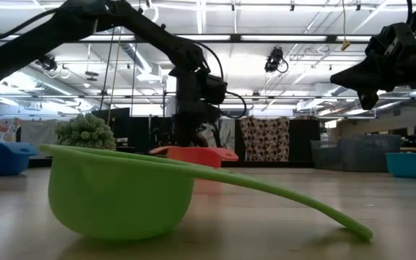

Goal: Nest measuring cups in basket
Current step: Adjust the orange measuring cup, then stack the blue measuring cup on top of the orange measuring cup

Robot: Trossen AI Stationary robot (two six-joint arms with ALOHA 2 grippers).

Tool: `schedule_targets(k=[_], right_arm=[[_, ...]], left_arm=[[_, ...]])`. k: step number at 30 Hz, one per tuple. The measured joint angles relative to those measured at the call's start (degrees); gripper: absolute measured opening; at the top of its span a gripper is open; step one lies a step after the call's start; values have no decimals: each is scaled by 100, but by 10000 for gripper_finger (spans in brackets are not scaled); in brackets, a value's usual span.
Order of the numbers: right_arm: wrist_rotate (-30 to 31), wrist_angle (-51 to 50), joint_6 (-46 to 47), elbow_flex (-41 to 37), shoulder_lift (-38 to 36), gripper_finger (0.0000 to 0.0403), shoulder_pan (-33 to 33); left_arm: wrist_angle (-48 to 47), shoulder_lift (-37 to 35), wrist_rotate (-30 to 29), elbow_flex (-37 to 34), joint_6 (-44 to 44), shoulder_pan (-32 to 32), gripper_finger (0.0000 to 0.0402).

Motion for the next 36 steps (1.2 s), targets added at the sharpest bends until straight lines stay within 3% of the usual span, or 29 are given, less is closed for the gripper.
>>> schedule_targets(k=[8,20,27,36], right_arm=[[0,0,0,0,0,22,-2],[0,0,0,0,0,22,-1],[0,-2,0,-2,0,22,-2],[0,0,0,0,0,22,0]], left_arm=[[-215,14,0,-11,-69,-199,23],[-131,63,-294,-33,56,-376,133],[-624,29,-343,26,-103,-348,140],[-578,-461,-389,36,-256,-252,141]])
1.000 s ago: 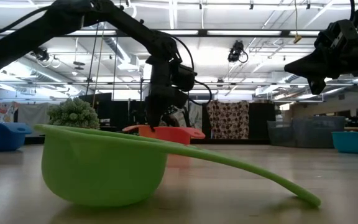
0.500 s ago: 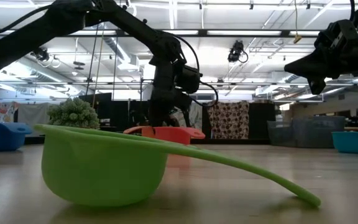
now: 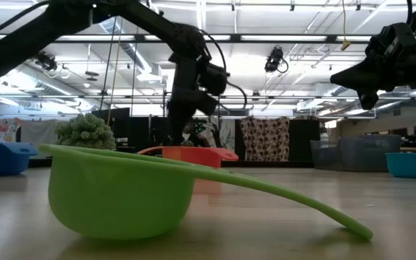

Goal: Nest measuring cups in basket
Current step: Stack the blue measuring cup on top of the orange measuring cup

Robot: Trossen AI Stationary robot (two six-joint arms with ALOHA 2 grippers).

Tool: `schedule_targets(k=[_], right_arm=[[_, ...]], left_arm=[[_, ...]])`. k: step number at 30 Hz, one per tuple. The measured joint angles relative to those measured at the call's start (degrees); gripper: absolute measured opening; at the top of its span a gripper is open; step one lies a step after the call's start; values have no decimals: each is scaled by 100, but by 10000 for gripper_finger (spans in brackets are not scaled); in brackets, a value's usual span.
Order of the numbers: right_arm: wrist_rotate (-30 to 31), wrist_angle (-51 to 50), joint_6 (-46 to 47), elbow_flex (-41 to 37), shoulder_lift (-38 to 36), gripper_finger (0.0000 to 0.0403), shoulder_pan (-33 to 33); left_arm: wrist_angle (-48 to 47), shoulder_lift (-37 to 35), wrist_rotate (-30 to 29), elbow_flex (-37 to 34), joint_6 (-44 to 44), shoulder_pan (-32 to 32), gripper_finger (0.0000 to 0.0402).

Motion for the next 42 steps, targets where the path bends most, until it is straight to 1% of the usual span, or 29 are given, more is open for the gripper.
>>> schedule_targets(k=[4,8,17,23,25,28,30,33,36,42], right_arm=[[0,0,0,-2,0,22,-2],[0,0,0,-1,0,22,-2],[0,1,0,-2,0,22,-1],[18,80,0,0,0,22,-1],[-1,167,207,0,0,22,0],[-80,362,978,-1,0,22,9],[-21,498,1079,0,0,22,9],[7,659,929,-1,0,22,9],[102,735,624,-2,0,22,8],[151,818,914,0,0,22,9]], left_arm=[[46,-442,5,-1,-188,27,141],[183,-1066,20,1,-544,27,141],[985,-2641,93,3,-965,-43,141],[940,-3666,173,5,-1456,-125,141],[940,-3955,175,5,-1568,-189,141],[936,-4325,186,5,-1798,-291,141],[930,-4510,182,5,-1953,-374,141],[783,-4712,174,5,-2236,-491,141],[370,-4819,139,5,-2454,-610,141],[-751,-4898,-411,-49,-2984,-857,141]])
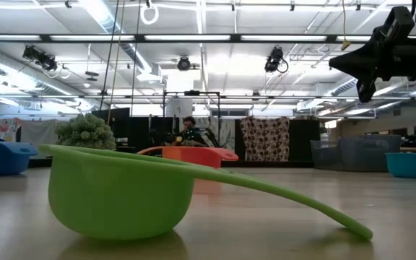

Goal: Nest measuring cups in basket
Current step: Stack the blue measuring cup on top of the orange measuring cup

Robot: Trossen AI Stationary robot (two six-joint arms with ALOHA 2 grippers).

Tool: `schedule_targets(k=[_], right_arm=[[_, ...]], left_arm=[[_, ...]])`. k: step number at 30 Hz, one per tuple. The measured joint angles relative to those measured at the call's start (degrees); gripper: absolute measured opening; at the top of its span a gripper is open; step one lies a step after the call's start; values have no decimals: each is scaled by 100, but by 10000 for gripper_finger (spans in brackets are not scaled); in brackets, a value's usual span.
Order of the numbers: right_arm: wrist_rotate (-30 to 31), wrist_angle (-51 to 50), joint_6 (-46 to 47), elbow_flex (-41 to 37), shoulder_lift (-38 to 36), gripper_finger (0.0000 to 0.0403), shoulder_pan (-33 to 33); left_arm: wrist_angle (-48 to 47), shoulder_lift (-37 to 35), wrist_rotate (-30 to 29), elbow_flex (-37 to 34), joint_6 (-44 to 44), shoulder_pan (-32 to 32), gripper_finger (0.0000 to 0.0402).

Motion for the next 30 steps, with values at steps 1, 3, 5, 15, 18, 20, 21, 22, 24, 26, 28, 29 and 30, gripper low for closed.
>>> schedule_targets(k=[1,3,5,15,18,20,21,22,24,26,28,29,30], right_arm=[[0,2,33,0,0,22,0],[0,31,48,0,0,22,0],[14,216,158,0,0,22,0],[43,430,-796,683,57,22,0],[319,344,-1370,1124,229,22,-1],[474,185,-1714,1470,422,22,-2],[536,98,-1872,1662,548,22,0],[596,5,-2010,1851,692,22,-2],[666,-140,-2170,2251,1068,22,0],[712,-265,-2259,2663,1504,22,0],[716,-434,-2363,3104,1980,22,0],[715,-562,-2422,3321,2227,22,0],[715,-692,-2478,3552,2493,22,0]], left_arm=[[-168,-11,-98,0,-71,-58,141],[-450,-77,-324,-2,-324,-176,141],[-397,-224,-550,-4,-491,-306,141],[-424,-1431,-1261,2,-1722,-1381,141],[-426,-1677,-1628,2,-1891,-1744,141],[-405,-1801,-1798,-74,-1936,-1960,141],[-422,-1883,-1857,-195,-1942,-2056,141],[-417,-1992,-1934,-373,-1944,-2136,141],[-418,-2236,-2167,-873,-2021,-2258,141],[-401,-2524,-2373,-1482,-2290,-2346,141],[-348,-2826,-2407,-2108,-2649,-2407,141],[-291,-2969,-2381,-2411,-2870,-2436,141],[-248,-3110,-2282,-2712,-3104,-2462,141]])
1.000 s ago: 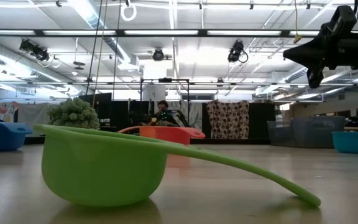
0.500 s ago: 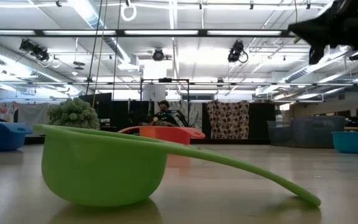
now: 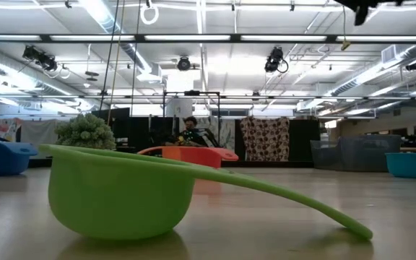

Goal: Nest measuring cups in basket
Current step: Stack the blue measuring cup on top of the orange measuring cup

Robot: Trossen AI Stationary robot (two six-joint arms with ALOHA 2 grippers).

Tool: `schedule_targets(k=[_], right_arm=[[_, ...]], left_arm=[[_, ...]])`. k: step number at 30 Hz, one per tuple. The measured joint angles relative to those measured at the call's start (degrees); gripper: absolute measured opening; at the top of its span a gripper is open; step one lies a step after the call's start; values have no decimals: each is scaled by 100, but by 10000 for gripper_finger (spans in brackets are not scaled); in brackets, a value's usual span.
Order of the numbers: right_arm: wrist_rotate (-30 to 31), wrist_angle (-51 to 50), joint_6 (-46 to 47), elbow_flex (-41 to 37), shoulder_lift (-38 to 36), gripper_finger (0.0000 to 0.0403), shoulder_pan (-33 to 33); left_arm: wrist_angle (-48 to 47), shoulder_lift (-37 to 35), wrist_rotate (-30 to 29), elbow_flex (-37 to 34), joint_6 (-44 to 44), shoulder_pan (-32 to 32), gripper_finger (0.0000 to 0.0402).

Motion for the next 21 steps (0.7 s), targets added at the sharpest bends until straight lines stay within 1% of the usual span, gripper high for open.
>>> schedule_targets(k=[5,9,11,14,17,21], right_arm=[[0,-646,-136,1204,1335,22,0],[-117,-994,-166,2043,2305,22,0],[-320,-1088,-303,2418,2718,22,2],[-584,-1079,-461,2870,3208,22,43],[-602,-1104,-507,3220,3574,22,121],[-610,-1087,-542,3481,3830,22,204]], left_arm=[[129,-572,757,-1507,-1324,-129,141],[364,-756,1455,-2586,-1958,-226,141],[495,-744,1864,-3034,-2085,-275,141],[821,-715,2355,-3620,-2006,-382,141],[1305,-696,2548,-4079,-1950,-490,141],[1809,-698,2714,-4436,-1933,-626,141]])
